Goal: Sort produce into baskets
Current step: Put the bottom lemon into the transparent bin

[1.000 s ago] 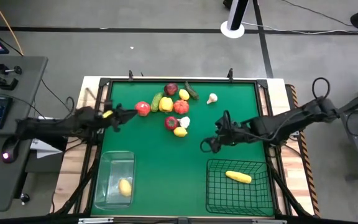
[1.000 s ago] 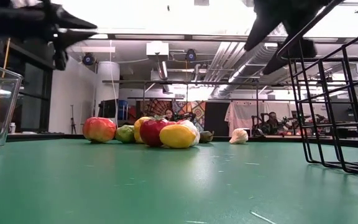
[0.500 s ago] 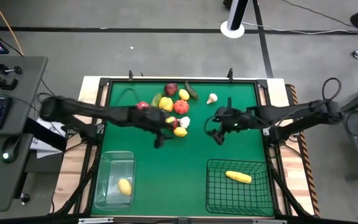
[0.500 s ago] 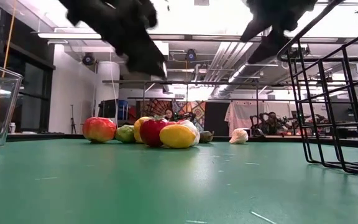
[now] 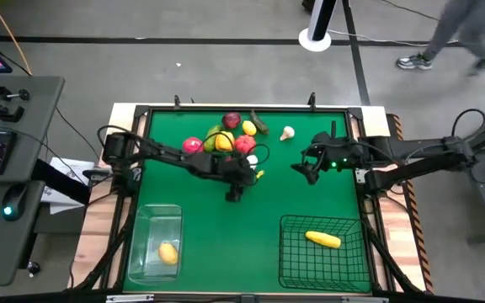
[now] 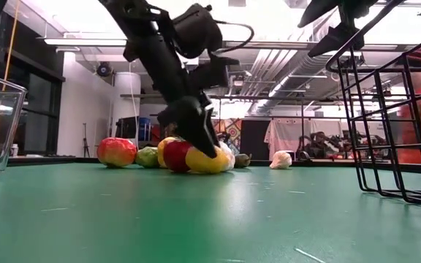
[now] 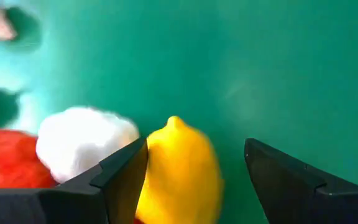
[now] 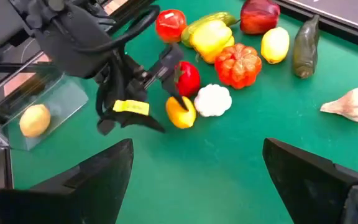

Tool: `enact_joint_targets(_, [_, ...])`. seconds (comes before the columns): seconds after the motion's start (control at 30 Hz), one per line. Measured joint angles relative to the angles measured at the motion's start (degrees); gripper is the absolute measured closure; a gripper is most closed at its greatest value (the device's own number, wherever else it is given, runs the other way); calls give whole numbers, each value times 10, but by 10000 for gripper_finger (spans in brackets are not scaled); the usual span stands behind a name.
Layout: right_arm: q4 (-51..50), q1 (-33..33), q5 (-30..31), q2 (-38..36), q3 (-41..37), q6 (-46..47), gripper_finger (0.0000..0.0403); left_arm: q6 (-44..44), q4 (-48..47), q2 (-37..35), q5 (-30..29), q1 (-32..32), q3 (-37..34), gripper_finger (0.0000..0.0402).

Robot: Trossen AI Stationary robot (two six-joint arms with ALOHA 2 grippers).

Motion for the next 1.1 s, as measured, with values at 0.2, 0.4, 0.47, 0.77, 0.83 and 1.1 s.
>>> enact_joint_targets(0.2, [5, 0, 13, 7, 0, 28, 53, 10, -5, 20, -41, 15, -1, 144])
enact_joint_targets(0.4, [5, 1, 27, 10, 0, 49, 53, 8, -30, 16, -48, 22, -3, 163])
enact_joint_targets(0.47, [6, 1, 30, 10, 0, 49, 53, 7, -46, 4, -50, 22, -3, 194])
enact_joint_targets(0.77, [7, 1, 43, 10, 0, 48, 53, -72, -177, -137, 71, 19, -3, 260])
enact_joint_targets(0.83, [8, 1, 43, 10, 0, 45, 53, -107, -219, -196, 93, 8, -3, 260])
enact_joint_targets(1.1, [20, 0, 42, 11, 0, 32, 53, -326, -338, -404, 93, -135, -2, 260])
